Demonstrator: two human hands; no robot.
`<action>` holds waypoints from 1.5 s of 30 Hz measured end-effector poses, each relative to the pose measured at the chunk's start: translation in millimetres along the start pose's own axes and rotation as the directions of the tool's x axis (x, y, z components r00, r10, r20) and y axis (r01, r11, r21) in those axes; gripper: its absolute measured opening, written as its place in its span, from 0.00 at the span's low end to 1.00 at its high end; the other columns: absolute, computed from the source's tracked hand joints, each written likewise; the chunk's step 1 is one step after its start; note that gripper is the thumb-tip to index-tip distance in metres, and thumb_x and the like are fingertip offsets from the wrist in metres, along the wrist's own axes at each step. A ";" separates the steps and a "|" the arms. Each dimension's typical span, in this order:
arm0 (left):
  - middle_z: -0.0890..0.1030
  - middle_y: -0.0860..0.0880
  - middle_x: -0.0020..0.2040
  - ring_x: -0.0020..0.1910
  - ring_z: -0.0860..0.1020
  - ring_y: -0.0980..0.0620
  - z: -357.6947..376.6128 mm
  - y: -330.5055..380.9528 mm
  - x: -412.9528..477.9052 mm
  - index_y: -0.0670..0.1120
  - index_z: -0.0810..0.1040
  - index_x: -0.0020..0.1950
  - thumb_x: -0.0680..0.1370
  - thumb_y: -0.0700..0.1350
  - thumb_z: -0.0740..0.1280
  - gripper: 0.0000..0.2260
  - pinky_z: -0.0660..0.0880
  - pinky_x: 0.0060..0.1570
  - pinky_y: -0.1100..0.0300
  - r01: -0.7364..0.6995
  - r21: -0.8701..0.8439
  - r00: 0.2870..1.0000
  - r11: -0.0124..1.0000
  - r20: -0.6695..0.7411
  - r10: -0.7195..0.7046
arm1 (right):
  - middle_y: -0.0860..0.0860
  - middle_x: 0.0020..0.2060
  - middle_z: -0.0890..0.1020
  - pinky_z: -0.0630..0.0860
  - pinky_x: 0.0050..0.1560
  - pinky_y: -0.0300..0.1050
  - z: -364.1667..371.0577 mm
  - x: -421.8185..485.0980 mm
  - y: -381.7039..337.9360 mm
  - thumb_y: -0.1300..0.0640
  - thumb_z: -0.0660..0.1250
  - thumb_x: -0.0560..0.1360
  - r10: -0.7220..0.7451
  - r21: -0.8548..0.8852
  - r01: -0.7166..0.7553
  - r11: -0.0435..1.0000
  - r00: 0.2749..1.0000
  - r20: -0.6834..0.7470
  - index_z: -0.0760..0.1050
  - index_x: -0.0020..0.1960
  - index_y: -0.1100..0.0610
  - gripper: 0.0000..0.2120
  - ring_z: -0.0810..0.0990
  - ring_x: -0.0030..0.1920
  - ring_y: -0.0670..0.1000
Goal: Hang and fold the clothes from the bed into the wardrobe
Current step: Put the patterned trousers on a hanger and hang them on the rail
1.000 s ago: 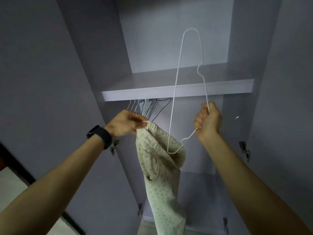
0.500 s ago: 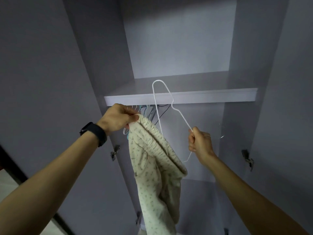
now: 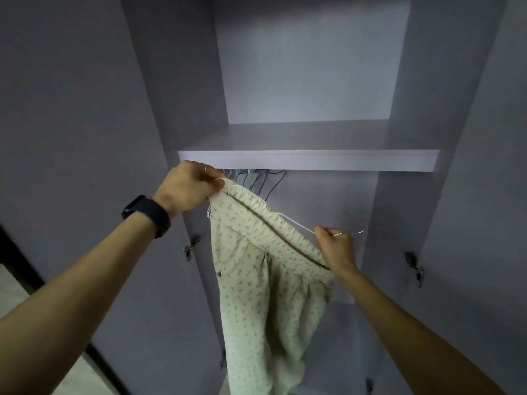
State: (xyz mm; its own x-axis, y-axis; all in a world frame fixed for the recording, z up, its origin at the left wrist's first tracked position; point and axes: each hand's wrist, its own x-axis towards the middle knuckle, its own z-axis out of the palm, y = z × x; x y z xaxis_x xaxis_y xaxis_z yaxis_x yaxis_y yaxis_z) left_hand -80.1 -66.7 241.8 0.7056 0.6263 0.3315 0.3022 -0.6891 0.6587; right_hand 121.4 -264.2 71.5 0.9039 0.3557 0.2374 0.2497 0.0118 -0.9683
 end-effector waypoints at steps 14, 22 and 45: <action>0.85 0.47 0.52 0.52 0.81 0.43 58.6 -3.6 -5.5 0.52 0.84 0.56 0.79 0.44 0.65 0.10 0.75 0.49 0.57 -0.199 0.416 0.980 0.887 0.082 0.181 | 0.51 0.21 0.69 0.75 0.37 0.45 -6.1 29.8 -61.9 0.47 0.67 0.70 -0.135 -0.669 0.432 0.605 0.884 0.448 0.71 0.26 0.57 0.20 0.71 0.28 0.51; 0.86 0.51 0.49 0.52 0.82 0.50 101.6 -11.4 -9.5 0.52 0.85 0.53 0.80 0.45 0.67 0.07 0.75 0.53 0.63 -0.040 0.178 0.999 0.983 0.035 0.034 | 0.50 0.31 0.74 0.71 0.39 0.44 -1.4 54.3 -73.2 0.45 0.66 0.74 0.218 -0.809 0.453 0.374 0.805 0.552 0.70 0.31 0.57 0.19 0.74 0.35 0.51; 0.81 0.56 0.33 0.31 0.73 0.59 140.7 -23.0 -28.4 0.50 0.81 0.41 0.81 0.52 0.66 0.11 0.69 0.36 0.67 -0.176 -0.168 0.949 0.970 0.232 0.212 | 0.42 0.38 0.85 0.76 0.46 0.43 -22.4 34.4 -61.1 0.34 0.65 0.70 -0.120 -0.337 0.289 0.896 0.888 0.444 0.83 0.42 0.46 0.17 0.82 0.40 0.43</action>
State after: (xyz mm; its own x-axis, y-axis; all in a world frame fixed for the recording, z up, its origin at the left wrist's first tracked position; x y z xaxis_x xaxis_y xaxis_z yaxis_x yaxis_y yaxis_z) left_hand -16.9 -120.0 122.2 0.8827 0.3638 0.2974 0.0617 -0.7172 0.6941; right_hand 145.0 -273.5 140.6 0.6183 0.7297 0.2920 0.6022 -0.2011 -0.7726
